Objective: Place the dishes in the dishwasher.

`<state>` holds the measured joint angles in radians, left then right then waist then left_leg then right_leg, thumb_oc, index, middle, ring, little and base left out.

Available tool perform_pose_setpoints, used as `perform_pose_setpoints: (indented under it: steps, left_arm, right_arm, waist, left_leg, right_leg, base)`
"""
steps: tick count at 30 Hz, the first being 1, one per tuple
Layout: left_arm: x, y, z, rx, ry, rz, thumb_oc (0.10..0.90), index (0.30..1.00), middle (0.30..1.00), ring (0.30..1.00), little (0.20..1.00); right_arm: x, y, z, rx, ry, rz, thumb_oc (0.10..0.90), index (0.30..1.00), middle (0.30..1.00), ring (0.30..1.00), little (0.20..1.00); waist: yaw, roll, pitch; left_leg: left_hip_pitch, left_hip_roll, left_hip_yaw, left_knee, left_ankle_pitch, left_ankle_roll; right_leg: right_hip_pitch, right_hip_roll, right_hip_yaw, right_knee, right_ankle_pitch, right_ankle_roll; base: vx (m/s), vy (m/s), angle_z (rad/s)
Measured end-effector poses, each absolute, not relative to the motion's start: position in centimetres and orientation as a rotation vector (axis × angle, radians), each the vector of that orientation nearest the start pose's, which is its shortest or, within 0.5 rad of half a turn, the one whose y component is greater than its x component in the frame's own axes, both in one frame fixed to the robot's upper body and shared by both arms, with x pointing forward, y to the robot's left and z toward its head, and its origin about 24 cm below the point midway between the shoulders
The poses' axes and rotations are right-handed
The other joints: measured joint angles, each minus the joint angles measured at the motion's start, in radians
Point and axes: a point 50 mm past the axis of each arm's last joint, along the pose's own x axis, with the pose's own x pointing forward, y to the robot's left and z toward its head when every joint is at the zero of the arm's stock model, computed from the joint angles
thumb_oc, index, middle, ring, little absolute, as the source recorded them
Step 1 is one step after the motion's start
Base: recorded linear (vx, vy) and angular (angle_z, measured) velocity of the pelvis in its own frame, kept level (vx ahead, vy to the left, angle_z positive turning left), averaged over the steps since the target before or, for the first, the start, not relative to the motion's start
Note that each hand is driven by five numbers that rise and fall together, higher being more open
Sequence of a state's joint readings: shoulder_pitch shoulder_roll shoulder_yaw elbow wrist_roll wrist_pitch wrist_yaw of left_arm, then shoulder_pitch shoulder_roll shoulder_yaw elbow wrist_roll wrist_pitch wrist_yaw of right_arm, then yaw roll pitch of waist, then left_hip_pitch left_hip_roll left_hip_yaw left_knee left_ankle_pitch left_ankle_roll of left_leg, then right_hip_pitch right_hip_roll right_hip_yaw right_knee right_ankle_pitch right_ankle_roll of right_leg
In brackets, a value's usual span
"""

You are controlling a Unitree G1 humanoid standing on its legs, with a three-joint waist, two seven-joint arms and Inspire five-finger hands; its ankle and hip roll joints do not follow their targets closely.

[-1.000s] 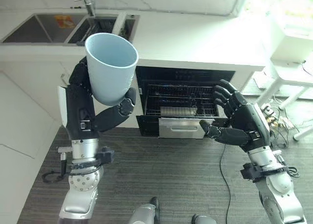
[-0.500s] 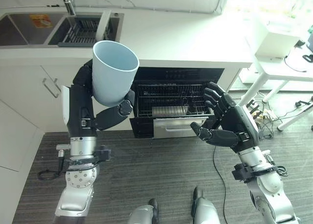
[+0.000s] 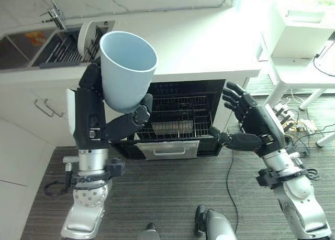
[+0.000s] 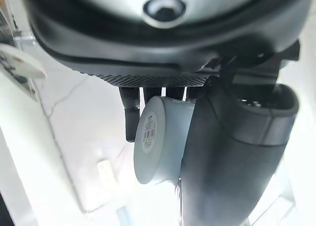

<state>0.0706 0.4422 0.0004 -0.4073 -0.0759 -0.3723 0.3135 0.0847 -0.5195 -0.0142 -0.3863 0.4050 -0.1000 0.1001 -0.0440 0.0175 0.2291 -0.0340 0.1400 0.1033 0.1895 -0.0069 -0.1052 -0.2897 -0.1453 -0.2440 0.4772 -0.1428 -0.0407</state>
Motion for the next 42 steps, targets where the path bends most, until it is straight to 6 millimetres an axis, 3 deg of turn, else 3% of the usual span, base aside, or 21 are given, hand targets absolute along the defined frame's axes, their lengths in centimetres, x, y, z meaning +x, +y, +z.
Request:
perform_pose_setpoints:
  steps: [3,6,9,12,15,16,17,18,19,21,22,24,25,26,27,28,29,34,39,40,42]
  left_arm:
    - [21.3,19.8,15.9,0.196,-0.719,0.147,0.400,0.300,0.300,0.300,0.300]
    - [21.7,19.8,15.2,0.189,-0.704,0.139,0.400,0.300,0.300,0.300,0.300]
    - [21.8,20.2,14.8,0.155,-0.690,0.152,0.400,0.300,0.300,0.300,0.300]
    - [22.0,20.6,14.6,0.163,-0.689,0.169,0.400,0.300,0.300,0.300,0.300]
    - [22.1,21.0,14.7,0.184,-0.689,0.175,0.400,0.300,0.300,0.300,0.300]
    - [22.2,21.0,15.0,0.178,-0.701,0.178,0.400,0.300,0.300,0.300,0.300]
    - [22.2,21.0,15.0,0.178,-0.700,0.179,0.400,0.300,0.300,0.300,0.300]
    - [22.6,20.9,15.5,0.188,-0.715,0.169,0.400,0.300,0.300,0.300,0.300]
    - [23.4,20.7,15.4,0.197,-0.705,0.159,0.400,0.300,0.300,0.300,0.300]
    - [23.5,21.4,15.2,0.246,-0.673,0.180,0.400,0.300,0.300,0.300,0.300]
    - [23.8,21.6,14.7,0.273,-0.652,0.207,0.400,0.300,0.300,0.300,0.300]
    - [24.1,21.6,14.2,0.309,-0.628,0.231,0.400,0.300,0.300,0.300,0.300]
    - [25.0,21.9,14.2,0.324,-0.628,0.246,0.400,0.300,0.300,0.300,0.300]
    - [25.1,22.4,14.9,0.365,-0.653,0.245,0.400,0.300,0.300,0.300,0.300]
    - [24.9,22.6,15.1,0.370,-0.661,0.265,0.400,0.300,0.300,0.300,0.300]
    - [25.0,22.4,14.4,0.348,-0.626,0.275,0.400,0.300,0.300,0.300,0.300]
    - [24.7,22.1,13.8,0.356,-0.603,0.252,0.400,0.300,0.300,0.300,0.300]
    - [23.0,21.6,14.5,0.334,-0.644,0.263,0.400,0.300,0.300,0.300,0.300]
    - [22.5,19.8,16.6,0.289,-0.754,0.196,0.400,0.300,0.300,0.300,0.300]
    - [22.5,19.6,16.6,0.284,-0.754,0.187,0.400,0.300,0.300,0.300,0.300]
    - [22.2,19.5,16.2,0.273,-0.740,0.186,0.400,0.300,0.300,0.300,0.300]
  right_arm:
    - [22.3,-20.5,13.4,-0.125,-0.336,0.234,0.800,0.900,0.900,0.900,0.900]
    - [22.4,-20.3,12.7,-0.117,-0.312,0.237,0.800,0.900,0.900,0.900,0.900]
    - [22.5,-20.6,12.0,-0.119,-0.277,0.222,0.800,0.900,0.900,0.900,0.900]
    - [22.4,-20.7,12.1,-0.121,-0.277,0.225,0.800,0.900,0.900,0.900,0.900]
    - [21.5,-20.2,10.9,-0.021,-0.229,0.239,0.800,0.900,0.900,0.900,0.900]
    - [21.2,-19.2,10.6,0.039,-0.229,0.252,0.800,0.900,0.900,0.900,0.900]
    - [21.0,-18.5,10.4,0.064,-0.225,0.277,0.800,0.900,0.900,0.900,0.900]
    - [21.2,-17.4,10.4,0.128,-0.229,0.292,0.800,0.900,0.900,0.900,0.900]
    - [22.0,-16.0,10.4,0.198,-0.238,0.321,0.800,0.900,0.900,0.900,0.900]
    - [22.3,-15.3,11.2,0.217,-0.267,0.350,0.800,0.900,0.900,0.900,0.900]
    - [22.5,-15.4,10.5,0.232,-0.241,0.314,0.800,0.900,0.900,0.900,0.900]
    - [22.7,-15.8,9.1,0.210,-0.175,0.297,0.800,0.900,0.900,0.900,0.900]
    - [22.9,-15.7,9.4,0.211,-0.192,0.306,0.800,0.900,0.900,0.900,0.900]
    - [23.1,-15.7,10.0,0.210,-0.229,0.320,0.800,0.900,0.900,0.900,0.900]
    - [23.2,-15.7,11.0,0.189,-0.269,0.343,0.800,0.900,0.900,0.900,0.900]
    - [23.1,-15.7,10.6,0.188,-0.245,0.343,0.800,0.900,0.900,0.900,0.900]
    - [22.9,-15.8,10.1,0.189,-0.222,0.338,0.800,0.900,0.900,0.900,0.900]
    - [23.3,-15.8,11.6,0.143,-0.273,0.372,0.800,0.900,0.900,0.900,0.900]
    - [23.6,-18.5,13.0,0.034,-0.299,0.317,0.800,0.900,0.900,0.900,0.900]
    - [23.6,-19.0,13.2,0.003,-0.291,0.311,0.800,0.900,0.900,0.900,0.900]
    - [23.5,-19.6,13.3,-0.013,-0.288,0.295,0.800,0.900,0.900,0.900,0.900]
  waist:
    - [-0.009,0.015,0.000]
    - [0.000,0.056,0.007]
    - [0.023,0.046,0.017]
    - [0.023,0.045,0.018]
    - [0.027,-0.031,0.008]
    - [0.056,-0.058,-0.001]
    - [0.057,-0.085,-0.014]
    - [0.069,-0.118,-0.011]
    - [0.080,-0.115,-0.009]
    - [0.082,-0.117,-0.013]
    - [0.060,-0.098,-0.010]
    - [0.045,-0.079,0.003]
    - [0.051,-0.125,0.064]
    - [0.035,-0.148,0.071]
    - [0.024,-0.129,0.092]
    - [0.018,-0.099,0.140]
    - [0.020,-0.095,0.143]
    - [0.023,-0.087,0.134]
    - [0.000,-0.050,0.083]
    - [-0.007,-0.051,0.078]
    - [0.001,-0.047,0.069]
  left_leg:
    - [-0.004,-0.028,0.026,0.007,-0.015,0.004]
    - [-0.181,0.025,0.024,0.098,-0.057,-0.005]
    - [-0.259,0.053,0.035,0.139,-0.070,0.001]
    - [-0.242,0.031,0.039,0.153,-0.060,0.031]
    - [-0.213,-0.075,0.065,0.121,-0.063,0.047]
    - [-0.199,-0.103,0.051,0.248,-0.166,0.121]
    - [-0.197,-0.131,0.058,0.242,-0.169,0.139]
    - [-0.199,-0.159,0.059,0.282,-0.186,0.179]
    - [-0.193,-0.153,0.059,0.307,-0.207,0.200]
    - [-0.192,-0.160,0.055,0.269,-0.210,0.225]
    - [-0.184,-0.156,0.047,0.264,-0.205,0.240]
    - [-0.147,-0.171,0.079,0.162,-0.164,0.253]
    - [-0.195,-0.213,0.032,0.264,-0.176,0.068]
    - [-0.269,-0.169,0.018,0.436,-0.272,0.156]
    - [-0.253,-0.069,0.036,0.420,-0.292,0.142]
    - [-0.238,-0.076,0.007,0.422,-0.299,0.122]
    - [-0.216,-0.078,-0.001,0.391,-0.287,0.118]
    - [-0.052,-0.046,-0.011,0.221,-0.243,0.040]
    - [0.034,0.018,0.001,0.073,-0.096,-0.044]
    - [0.045,0.016,0.001,0.069,-0.067,-0.051]
    - [0.041,0.016,-0.001,0.083,-0.008,-0.010]
  right_leg:
    - [0.022,-0.007,-0.011,-0.010,-0.001,-0.002]
    - [0.020,-0.011,-0.048,-0.006,-0.030,-0.002]
    - [0.020,-0.048,-0.048,-0.004,-0.033,0.015]
    - [0.030,-0.097,-0.017,-0.028,-0.004,0.090]
    - [0.091,-0.153,0.048,-0.149,-0.003,0.150]
    - [0.124,-0.191,0.050,-0.147,0.040,0.219]
    - [0.137,-0.209,0.053,-0.168,0.042,0.218]
    - [0.175,-0.221,0.051,-0.201,0.139,0.194]
    - [0.192,-0.224,0.037,-0.192,0.164,0.206]
    - [0.219,-0.149,0.022,-0.154,0.119,0.218]
    - [0.225,-0.138,0.038,-0.159,0.168,0.220]
    - [0.129,-0.059,0.041,-0.109,0.086,0.202]
    - [0.050,-0.078,0.090,-0.101,0.055,0.184]
    - [-0.038,-0.163,0.172,-0.063,0.039,0.224]
    - [-0.085,-0.203,0.197,-0.067,0.059,0.281]
    - [-0.111,-0.197,0.208,-0.113,0.067,0.279]
    - [-0.105,-0.169,0.207,-0.131,0.073,0.281]
    - [0.021,-0.060,0.114,-0.117,0.159,0.150]
    - [0.041,0.001,0.048,-0.047,0.061,0.067]
    - [0.055,-0.001,0.045,-0.041,0.031,0.052]
    - [0.065,-0.001,0.051,-0.035,0.020,0.033]
  base:
    - [0.05,0.129,0.19]
    - [0.13,0.279,0.45]
    - [0.11,0.285,-0.02]
    - [0.13,0.318,-0.28]
    - [0.14,0.279,0.27]
    - [0.18,0.389,0.34]
    - [0.19,0.381,0.34]
    - [0.17,0.299,0.32]
    - [0.21,0.259,0.23]
    - [0.22,0.218,0.03]
    - [0.16,0.001,-0.10]
    - [0.29,-0.322,-0.48]
    - [0.46,-0.544,-0.54]
    - [0.48,-0.527,-0.43]
    - [0.34,-0.436,-0.24]
    - [0.28,-0.387,-0.10]
    - [0.44,-0.640,0.23]
    - [0.29,-0.404,0.10]
    - [0.16,-0.250,0.15]
    - [0.10,-0.126,0.24]
    - [0.08,-0.022,-0.01]
